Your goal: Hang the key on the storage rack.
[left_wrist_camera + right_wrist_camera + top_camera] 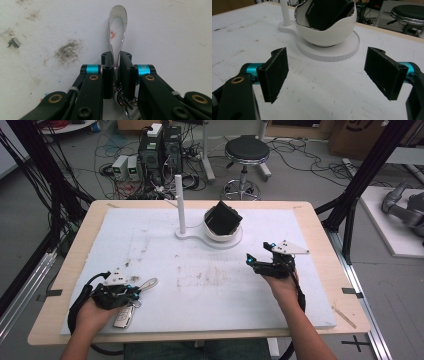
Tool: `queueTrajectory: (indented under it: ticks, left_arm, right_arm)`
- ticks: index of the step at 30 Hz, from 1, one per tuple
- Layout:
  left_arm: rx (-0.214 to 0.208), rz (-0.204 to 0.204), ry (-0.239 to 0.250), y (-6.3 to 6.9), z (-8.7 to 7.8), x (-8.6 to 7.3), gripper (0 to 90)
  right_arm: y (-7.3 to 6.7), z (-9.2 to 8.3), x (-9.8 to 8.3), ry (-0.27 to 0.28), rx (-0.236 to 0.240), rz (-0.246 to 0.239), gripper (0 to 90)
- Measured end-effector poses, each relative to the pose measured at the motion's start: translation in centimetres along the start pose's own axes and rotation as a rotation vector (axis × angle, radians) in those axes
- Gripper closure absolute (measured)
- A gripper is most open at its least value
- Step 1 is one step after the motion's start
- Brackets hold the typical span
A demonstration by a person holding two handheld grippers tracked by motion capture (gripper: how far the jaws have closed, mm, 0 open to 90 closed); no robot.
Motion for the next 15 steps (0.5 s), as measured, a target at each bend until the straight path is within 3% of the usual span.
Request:
queueTrajectory:
  ticks: [6, 8, 10, 15]
  left_arm:
    - [0.000, 0.018, -0.007, 0.1, 0.0, 0.4, 81.5]
    - [-0.004, 0.017, 0.015, 0.2, -0.1, 0.8, 81.5]
    - [-0.008, 0.004, 0.069, 0.3, -0.5, 2.1, 81.5]
    - [-0.016, -0.010, 0.124, 0.3, -0.7, 3.8, 81.4]
  right_arm:
    - [0.0, -0.2, -0.1, 0.001, 0.001, 0.010, 19.7]
    - [0.0, -0.1, 0.0, 0.001, 0.001, 0.003, 19.7]
    - [0.0, -0.1, -0.1, -0.001, 0.003, 0.002, 19.7]
    - [0.0, -0.2, -0.2, -0.003, 0.002, 0.001, 19.7]
Point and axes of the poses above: each handheld gripper's, and its own axes: z roughly forward along the jaws, x roughly out of its top, y roughly to its right, the point moved 10 cm from there along z, roughly forward along the jaws, and after that the axes turned 13 degrees about x, right-handed, at the moved point
